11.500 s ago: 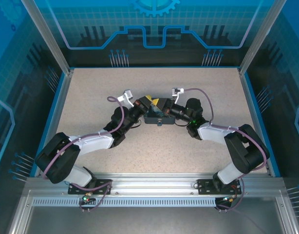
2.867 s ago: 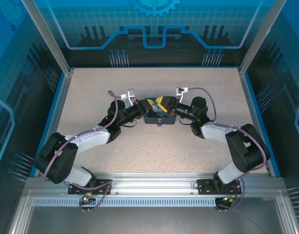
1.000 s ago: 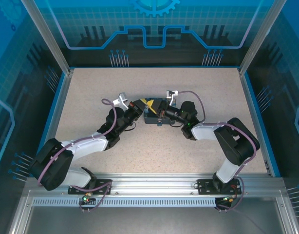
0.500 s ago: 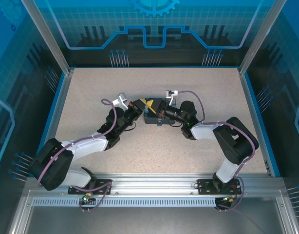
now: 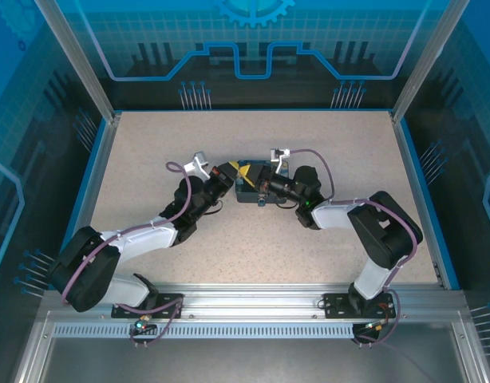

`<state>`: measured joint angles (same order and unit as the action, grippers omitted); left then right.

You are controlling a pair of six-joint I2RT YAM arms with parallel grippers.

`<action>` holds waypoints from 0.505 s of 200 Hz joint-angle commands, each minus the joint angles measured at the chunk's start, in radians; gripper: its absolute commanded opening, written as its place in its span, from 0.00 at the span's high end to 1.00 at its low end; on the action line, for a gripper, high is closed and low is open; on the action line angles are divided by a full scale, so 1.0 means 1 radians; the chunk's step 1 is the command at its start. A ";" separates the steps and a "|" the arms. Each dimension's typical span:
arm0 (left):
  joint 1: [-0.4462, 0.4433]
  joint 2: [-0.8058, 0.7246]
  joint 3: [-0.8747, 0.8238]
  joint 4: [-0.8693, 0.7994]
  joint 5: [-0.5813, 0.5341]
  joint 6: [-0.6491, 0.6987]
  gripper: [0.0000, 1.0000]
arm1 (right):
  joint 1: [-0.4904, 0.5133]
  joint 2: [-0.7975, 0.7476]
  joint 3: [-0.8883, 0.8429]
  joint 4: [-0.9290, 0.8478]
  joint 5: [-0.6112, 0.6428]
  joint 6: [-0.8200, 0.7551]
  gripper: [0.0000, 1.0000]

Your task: Unlock a padlock with a key

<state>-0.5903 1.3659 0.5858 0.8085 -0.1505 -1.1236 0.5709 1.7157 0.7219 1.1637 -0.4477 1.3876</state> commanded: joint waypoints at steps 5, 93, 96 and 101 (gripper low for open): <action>-0.007 -0.021 -0.007 0.018 -0.030 0.023 1.00 | 0.029 0.019 0.010 0.037 -0.018 -0.007 1.00; -0.009 -0.056 -0.034 0.010 -0.042 0.021 1.00 | -0.002 0.012 0.002 0.018 -0.004 -0.003 1.00; -0.010 -0.057 -0.035 0.009 -0.042 0.021 1.00 | -0.002 0.013 0.003 0.017 -0.006 -0.003 1.00; -0.010 -0.061 -0.035 0.009 -0.041 0.024 1.00 | -0.002 0.013 0.006 0.016 -0.007 -0.004 1.00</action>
<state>-0.5922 1.3457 0.5655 0.8047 -0.1627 -1.1240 0.5705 1.7218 0.7204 1.1728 -0.4522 1.3884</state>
